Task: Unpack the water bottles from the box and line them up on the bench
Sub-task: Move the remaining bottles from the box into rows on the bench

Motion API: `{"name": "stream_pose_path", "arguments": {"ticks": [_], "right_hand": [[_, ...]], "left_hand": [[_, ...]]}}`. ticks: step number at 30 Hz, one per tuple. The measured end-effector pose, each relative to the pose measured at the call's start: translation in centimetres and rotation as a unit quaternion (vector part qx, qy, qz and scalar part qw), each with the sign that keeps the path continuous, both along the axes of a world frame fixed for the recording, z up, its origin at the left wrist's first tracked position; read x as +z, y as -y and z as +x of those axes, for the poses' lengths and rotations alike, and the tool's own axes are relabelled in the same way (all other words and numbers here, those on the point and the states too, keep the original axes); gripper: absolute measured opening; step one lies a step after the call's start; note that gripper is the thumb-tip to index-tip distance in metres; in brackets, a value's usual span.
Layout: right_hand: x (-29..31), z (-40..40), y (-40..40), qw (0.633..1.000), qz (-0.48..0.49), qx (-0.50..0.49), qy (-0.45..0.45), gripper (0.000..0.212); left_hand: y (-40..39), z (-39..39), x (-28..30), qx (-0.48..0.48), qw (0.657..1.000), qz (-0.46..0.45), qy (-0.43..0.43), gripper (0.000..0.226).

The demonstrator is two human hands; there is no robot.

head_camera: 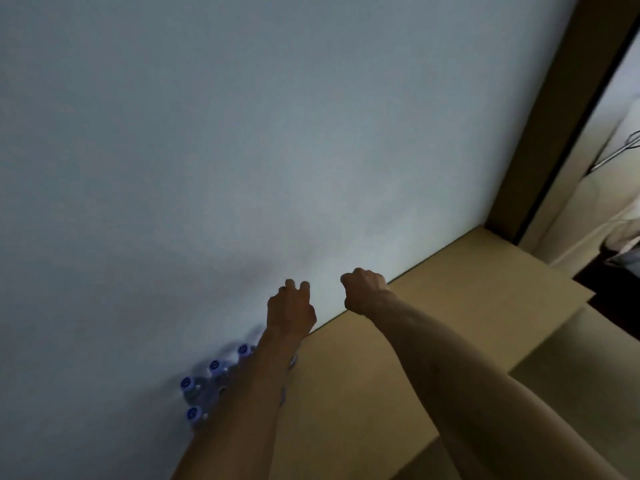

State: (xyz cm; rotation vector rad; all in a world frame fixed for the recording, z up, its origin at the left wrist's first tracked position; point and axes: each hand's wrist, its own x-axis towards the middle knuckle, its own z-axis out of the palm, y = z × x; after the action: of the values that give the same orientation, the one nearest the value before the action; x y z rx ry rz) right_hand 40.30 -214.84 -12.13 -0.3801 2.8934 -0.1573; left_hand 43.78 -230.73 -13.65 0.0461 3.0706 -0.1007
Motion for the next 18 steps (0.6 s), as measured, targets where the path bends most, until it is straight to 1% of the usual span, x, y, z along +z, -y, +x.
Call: {"name": "stream_pose_path", "arguments": {"ticks": [3,8,11,15,18], "right_hand": [[0.4,2.2,-3.7,0.998,0.009,-0.056,-0.01,0.018],[0.9,6.0,-11.0,0.99,0.012,-0.141,-0.01,0.027],[1.7,7.8,-16.2,0.98,0.008,-0.198,-0.018,0.029],[2.7,10.3,-22.5,0.967,0.002,-0.252,-0.023,0.025],[3.2,11.6,-27.4,0.957,-0.012,-0.29,-0.021,0.022]], "left_hand": [[-4.0,0.0,0.7,-0.058,0.998,0.021,0.0,0.04],[-11.6,0.7,1.5,-0.126,0.991,0.036,0.021,0.042],[-16.8,1.1,2.4,-0.175,0.984,0.037,0.017,0.043],[-24.3,2.3,3.4,-0.23,0.972,0.037,0.018,0.04],[-30.5,3.2,3.7,-0.28,0.959,0.035,0.0,0.037]]}}
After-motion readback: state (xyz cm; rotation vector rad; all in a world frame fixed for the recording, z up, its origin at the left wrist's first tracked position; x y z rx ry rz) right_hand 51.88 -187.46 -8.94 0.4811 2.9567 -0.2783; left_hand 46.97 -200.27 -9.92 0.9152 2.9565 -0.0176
